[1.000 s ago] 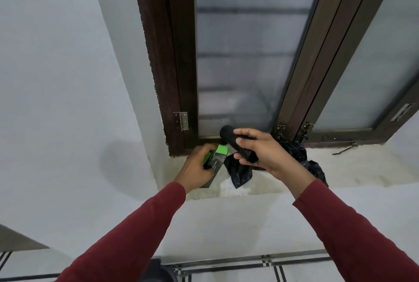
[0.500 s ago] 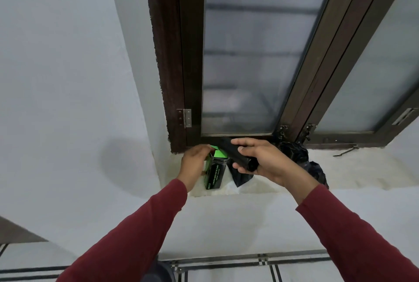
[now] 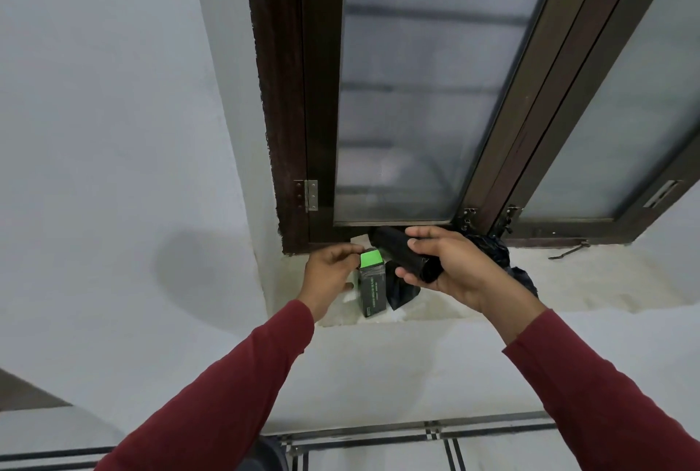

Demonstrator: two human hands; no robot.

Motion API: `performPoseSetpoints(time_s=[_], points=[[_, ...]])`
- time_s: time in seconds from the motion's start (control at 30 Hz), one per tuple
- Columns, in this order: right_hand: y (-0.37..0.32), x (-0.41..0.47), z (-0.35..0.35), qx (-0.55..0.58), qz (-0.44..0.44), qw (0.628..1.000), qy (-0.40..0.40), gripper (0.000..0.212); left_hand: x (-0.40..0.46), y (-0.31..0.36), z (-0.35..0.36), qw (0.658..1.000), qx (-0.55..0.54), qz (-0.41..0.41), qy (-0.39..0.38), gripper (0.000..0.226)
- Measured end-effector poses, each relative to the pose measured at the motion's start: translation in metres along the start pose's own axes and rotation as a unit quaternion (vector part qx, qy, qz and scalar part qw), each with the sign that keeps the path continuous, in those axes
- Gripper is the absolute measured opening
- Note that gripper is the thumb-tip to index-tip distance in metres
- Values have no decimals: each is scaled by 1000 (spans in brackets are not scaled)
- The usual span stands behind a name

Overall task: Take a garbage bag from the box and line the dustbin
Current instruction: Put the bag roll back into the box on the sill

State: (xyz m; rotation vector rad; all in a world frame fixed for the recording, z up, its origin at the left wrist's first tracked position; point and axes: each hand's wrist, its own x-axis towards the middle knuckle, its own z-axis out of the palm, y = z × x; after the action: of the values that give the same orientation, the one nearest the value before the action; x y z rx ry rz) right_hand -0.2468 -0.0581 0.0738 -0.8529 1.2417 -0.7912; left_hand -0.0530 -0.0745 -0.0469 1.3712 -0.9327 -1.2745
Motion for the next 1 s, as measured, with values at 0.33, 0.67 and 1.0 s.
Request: performPoseSetpoints(time_s=[0.33,0.67,1.0], points=[[-15,-4,-2,-17,11,1000,8,32,6,4,1,990,119,76,-16,55],[-25,11,14,-562,-169,809,26,31,4,9,0,978,158,120,-58,67],[-48,44,55,-707,-112,698,-28,26,7,11,2,968,201,133,-77,73]])
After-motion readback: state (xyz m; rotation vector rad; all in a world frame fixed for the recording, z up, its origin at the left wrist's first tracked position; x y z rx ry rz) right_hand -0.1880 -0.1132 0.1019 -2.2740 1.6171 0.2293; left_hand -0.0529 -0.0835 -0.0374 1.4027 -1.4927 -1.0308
